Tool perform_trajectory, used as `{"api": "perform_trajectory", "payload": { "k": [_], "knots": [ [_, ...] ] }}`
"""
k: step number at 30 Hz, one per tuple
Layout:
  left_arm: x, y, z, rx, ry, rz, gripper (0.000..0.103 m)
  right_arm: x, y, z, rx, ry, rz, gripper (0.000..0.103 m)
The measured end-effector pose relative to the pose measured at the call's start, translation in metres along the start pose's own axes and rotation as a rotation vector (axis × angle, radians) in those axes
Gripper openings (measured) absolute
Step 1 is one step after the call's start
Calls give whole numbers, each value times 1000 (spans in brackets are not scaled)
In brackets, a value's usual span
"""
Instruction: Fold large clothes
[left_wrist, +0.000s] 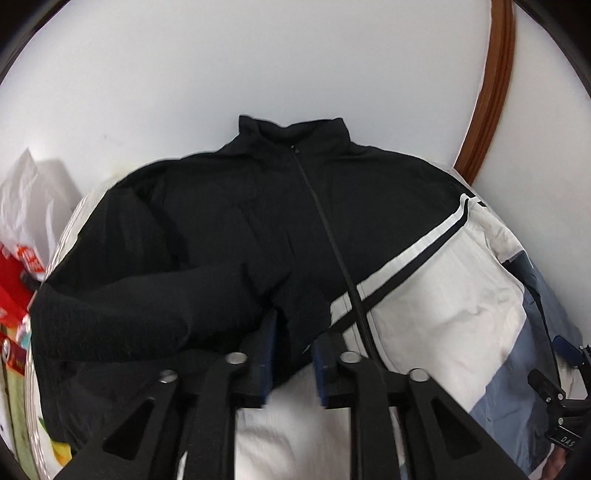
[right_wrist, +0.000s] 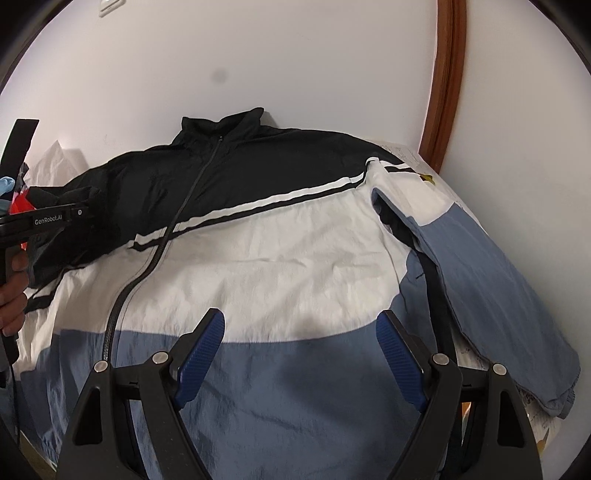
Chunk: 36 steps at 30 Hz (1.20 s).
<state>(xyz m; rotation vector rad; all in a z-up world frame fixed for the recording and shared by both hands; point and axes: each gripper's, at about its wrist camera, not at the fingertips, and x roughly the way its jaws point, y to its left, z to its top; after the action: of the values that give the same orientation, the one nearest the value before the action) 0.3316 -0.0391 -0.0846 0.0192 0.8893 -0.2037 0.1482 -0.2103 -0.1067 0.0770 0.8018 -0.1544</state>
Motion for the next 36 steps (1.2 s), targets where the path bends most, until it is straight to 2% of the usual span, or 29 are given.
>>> {"api": "perform_trajectory", "payload": {
  "k": [4, 5, 9, 12, 16, 21, 26, 31, 33, 34, 35, 36],
  "knots": [
    [-17, 6, -8, -19, -12, -17, 65, -10, 11, 0, -22, -17, 0, 83],
    [-22, 7, -10, -20, -24, -12, 66, -14, 15, 1, -29, -23, 3, 83],
    [-50, 16, -24, -23, -55, -15, 68, -31, 36, 6, -67, -55, 25, 83],
    [-68, 36, -38, -51, -84, 1, 73, -40, 60, 13, -116, -73, 42, 83],
    [-88, 82, -66, -126, -104, 69, 77, -42, 102, 26, -194, -90, 95, 75],
    [-94, 138, -107, -238, -69, 111, 77, -30, 171, 43, -306, -108, 200, 74],
    [-88, 165, -138, -290, -34, 69, 77, -10, 234, 52, -427, -117, 260, 75],
    [-80, 172, -152, -294, -28, 11, 78, 19, 286, 58, -512, -102, 299, 75],
    [-75, 170, -153, -288, -26, 15, 78, 30, 301, 61, -520, -101, 324, 74],
    [-71, 170, -153, -285, -22, 23, 78, 36, 306, 63, -521, -101, 324, 70],
    [-68, 169, -153, -284, -17, 30, 78, 42, 309, 65, -522, -107, 318, 61],
    [-65, 169, -154, -283, -10, 39, 78, 49, 311, 70, -525, -104, 319, 33]
  ]
}}
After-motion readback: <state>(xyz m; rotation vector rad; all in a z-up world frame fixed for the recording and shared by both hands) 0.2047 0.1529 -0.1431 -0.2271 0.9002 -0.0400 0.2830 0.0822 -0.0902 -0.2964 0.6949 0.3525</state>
